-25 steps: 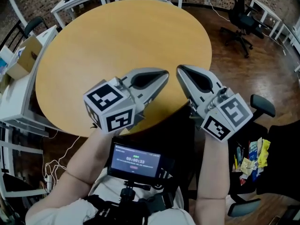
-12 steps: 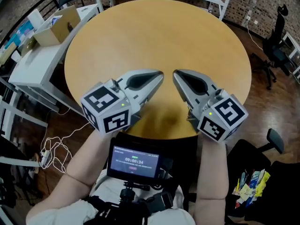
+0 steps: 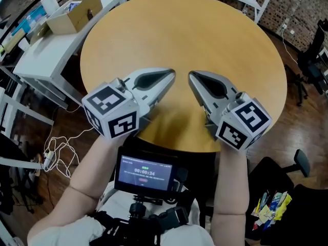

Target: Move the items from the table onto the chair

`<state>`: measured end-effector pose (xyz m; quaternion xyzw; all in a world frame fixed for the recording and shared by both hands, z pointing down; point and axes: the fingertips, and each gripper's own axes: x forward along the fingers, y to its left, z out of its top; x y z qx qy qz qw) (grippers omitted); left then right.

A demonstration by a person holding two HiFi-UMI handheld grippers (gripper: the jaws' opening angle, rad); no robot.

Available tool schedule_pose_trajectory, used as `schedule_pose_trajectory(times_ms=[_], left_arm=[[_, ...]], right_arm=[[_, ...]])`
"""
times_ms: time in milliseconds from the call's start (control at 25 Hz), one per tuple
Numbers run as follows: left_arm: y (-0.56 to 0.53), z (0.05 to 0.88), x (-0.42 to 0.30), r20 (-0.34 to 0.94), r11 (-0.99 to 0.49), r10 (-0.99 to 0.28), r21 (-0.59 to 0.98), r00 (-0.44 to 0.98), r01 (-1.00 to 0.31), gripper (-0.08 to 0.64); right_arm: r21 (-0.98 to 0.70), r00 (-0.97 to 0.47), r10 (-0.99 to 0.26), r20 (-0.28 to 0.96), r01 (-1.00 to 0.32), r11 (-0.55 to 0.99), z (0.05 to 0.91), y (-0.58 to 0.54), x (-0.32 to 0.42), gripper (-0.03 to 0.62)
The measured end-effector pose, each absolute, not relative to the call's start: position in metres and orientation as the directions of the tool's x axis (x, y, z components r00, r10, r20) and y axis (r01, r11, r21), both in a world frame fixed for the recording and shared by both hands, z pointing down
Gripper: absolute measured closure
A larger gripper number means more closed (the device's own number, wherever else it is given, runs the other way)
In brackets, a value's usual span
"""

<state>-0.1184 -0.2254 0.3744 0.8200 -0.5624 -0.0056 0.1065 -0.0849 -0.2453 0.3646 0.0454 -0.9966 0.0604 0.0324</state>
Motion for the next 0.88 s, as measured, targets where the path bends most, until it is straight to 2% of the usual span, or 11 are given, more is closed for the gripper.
schedule_pose_trajectory(times_ms=[880], left_arm=[[-0.238,0.379,-0.102,0.118,-0.374,-0.911,0.171,0.396,-0.912,0.552]], right_arm=[[-0.132,-0.989,-0.129,0.072,-0.137,0.982,0.370,-0.258,-0.073,0.592]])
